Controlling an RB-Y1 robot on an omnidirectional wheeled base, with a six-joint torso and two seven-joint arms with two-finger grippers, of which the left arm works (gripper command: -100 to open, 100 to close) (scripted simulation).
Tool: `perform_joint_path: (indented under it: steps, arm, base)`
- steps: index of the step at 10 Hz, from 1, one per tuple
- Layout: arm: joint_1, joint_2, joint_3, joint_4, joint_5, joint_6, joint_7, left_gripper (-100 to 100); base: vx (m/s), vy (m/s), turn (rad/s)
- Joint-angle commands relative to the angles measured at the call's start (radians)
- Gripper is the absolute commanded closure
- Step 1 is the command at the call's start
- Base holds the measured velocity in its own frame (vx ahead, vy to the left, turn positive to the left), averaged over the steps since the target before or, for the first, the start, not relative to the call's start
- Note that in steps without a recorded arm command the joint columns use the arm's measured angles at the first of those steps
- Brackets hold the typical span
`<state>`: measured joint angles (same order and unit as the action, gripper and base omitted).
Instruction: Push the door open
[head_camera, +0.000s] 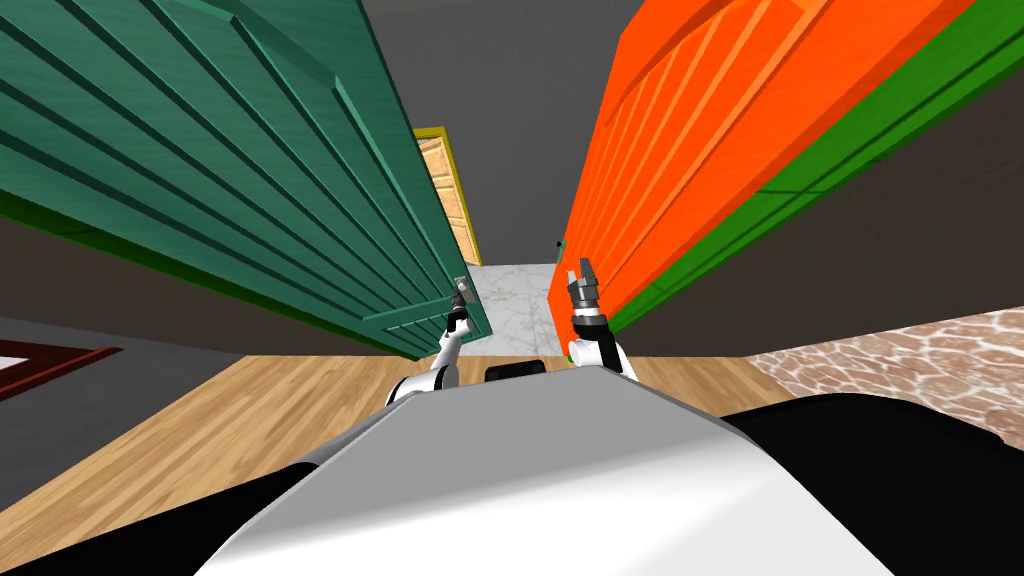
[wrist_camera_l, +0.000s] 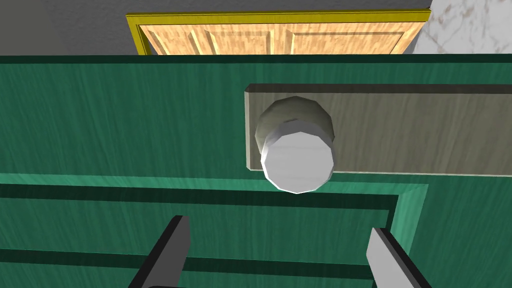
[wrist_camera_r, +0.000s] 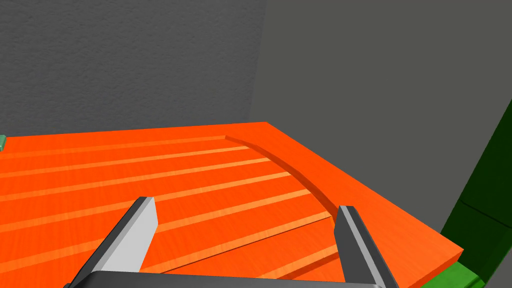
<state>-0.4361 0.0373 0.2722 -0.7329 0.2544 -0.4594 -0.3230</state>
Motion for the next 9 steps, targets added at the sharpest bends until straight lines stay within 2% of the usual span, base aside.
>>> perform_joint_path:
  steps: [1, 3, 4, 5, 9]
  arm:
    - [0.001, 0.000, 0.003, 0.000, 0.001, -0.001, -0.001, -100]
    - [0.001, -0.016, 0.006, 0.002, 0.002, -0.003, 0.000, -100]
    - [0.005, -0.011, 0.005, -0.009, 0.002, 0.004, -0.002, -100]
    - [0.005, -0.011, 0.005, -0.009, 0.002, 0.004, -0.002, 100]
    - [0.005, -0.011, 0.005, -0.009, 0.002, 0.004, -0.002, 100]
  base:
    - [0.212, 0.072, -0.028]
    - [0.226, 0.039, -0.023]
    - [0.102, 0.020, -0.005]
    - [-0.013, -0.002, 0.006]
    - [-0.025, -0.004, 0.000]
